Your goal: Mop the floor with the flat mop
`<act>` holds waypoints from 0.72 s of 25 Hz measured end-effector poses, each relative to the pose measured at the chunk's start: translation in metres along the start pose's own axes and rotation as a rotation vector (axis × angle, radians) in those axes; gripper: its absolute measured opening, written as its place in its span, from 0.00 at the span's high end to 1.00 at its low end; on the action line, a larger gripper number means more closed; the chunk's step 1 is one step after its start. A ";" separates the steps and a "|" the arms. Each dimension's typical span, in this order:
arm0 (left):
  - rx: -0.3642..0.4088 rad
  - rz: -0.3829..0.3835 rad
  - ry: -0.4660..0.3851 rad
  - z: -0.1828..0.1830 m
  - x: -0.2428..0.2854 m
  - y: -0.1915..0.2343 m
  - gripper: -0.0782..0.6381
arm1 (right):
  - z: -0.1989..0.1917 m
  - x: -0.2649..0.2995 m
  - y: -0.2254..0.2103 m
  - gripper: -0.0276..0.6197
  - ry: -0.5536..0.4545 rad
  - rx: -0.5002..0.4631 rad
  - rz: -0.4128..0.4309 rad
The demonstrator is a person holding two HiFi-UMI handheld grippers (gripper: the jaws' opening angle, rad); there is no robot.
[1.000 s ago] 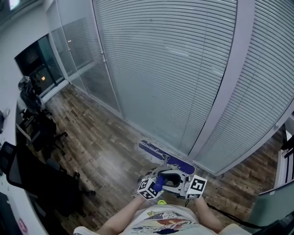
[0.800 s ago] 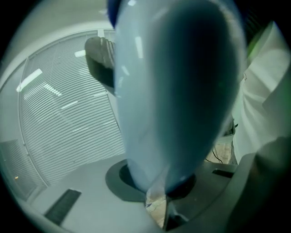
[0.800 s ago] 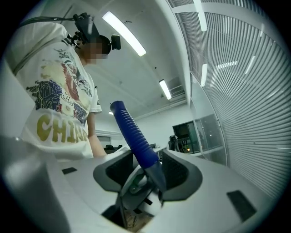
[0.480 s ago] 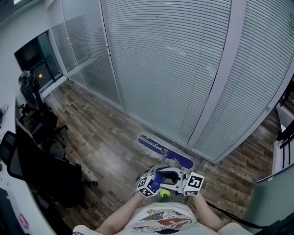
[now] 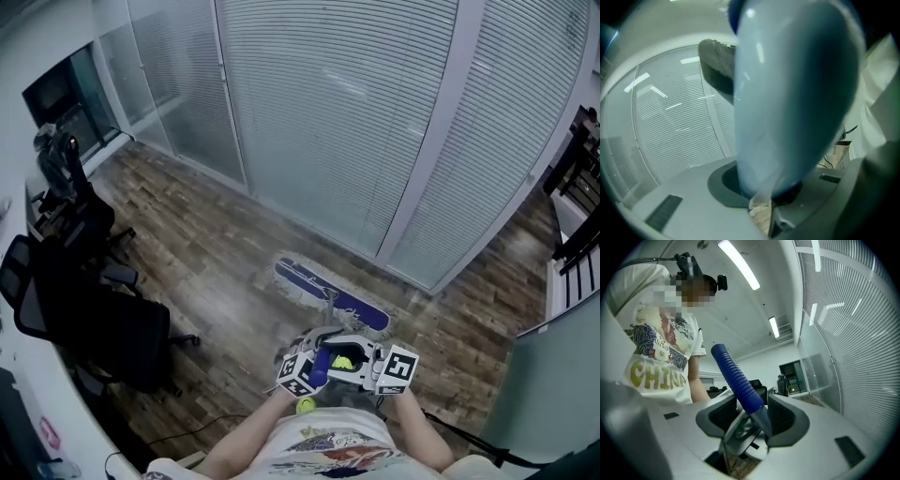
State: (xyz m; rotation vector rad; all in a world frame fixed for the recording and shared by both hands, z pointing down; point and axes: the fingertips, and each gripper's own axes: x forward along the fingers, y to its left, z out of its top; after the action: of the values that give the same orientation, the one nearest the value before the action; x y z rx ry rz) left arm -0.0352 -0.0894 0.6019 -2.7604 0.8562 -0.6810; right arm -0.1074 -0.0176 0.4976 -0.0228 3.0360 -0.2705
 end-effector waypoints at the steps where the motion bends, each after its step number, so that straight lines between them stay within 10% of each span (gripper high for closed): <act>1: -0.010 0.006 -0.001 0.002 -0.008 -0.009 0.83 | 0.001 0.000 0.012 0.65 -0.005 0.003 0.005; 18: -0.049 0.093 0.052 0.051 -0.048 -0.189 0.83 | -0.012 -0.097 0.187 0.65 -0.030 0.010 0.099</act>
State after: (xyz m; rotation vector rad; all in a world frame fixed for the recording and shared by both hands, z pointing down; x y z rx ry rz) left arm 0.0474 0.0941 0.5939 -2.7364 1.0188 -0.7268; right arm -0.0131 0.1706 0.4856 0.1231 2.9945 -0.2753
